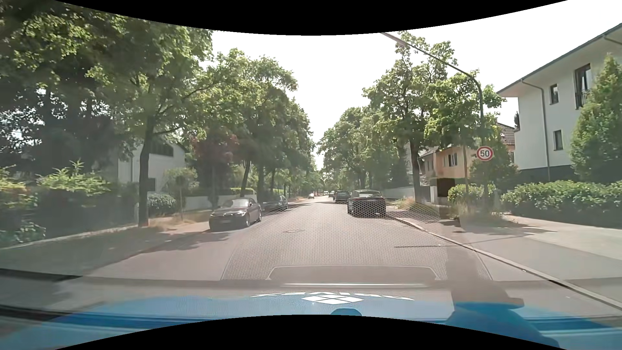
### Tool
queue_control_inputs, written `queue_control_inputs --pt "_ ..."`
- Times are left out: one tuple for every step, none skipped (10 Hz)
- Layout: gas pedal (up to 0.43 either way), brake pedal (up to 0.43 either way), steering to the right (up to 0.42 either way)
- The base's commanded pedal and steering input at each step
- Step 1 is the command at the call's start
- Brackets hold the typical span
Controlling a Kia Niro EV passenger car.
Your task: Follow the waypoints while adhering to traffic rules and regulations
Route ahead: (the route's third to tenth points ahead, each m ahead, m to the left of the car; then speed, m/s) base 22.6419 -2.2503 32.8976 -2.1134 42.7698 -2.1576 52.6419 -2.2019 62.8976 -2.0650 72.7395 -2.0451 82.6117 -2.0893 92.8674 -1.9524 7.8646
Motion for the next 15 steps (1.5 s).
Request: queue_control_inputs --pt "0.15 0.0 -0.002" --pt "0.15 0.0 -0.002" --pt "0.15 0.0 -0.002" --pt "0.15 0.0 -0.002" --pt "0.15 0.0 -0.002" --pt "0.15 0.0 -0.002" --pt "0.15 0.0 -0.002" --pt "0.15 0.0 -0.002" --pt "0.15 0.0 -0.002" --pt "0.15 0.0 -0.003" --pt "0.15 0.0 -0.002" --pt "0.15 0.0 -0.002" --pt "0.15 0.0 -0.002" --pt "0.15 0.0 -0.002" --pt "0.15 0.0 -0.002"
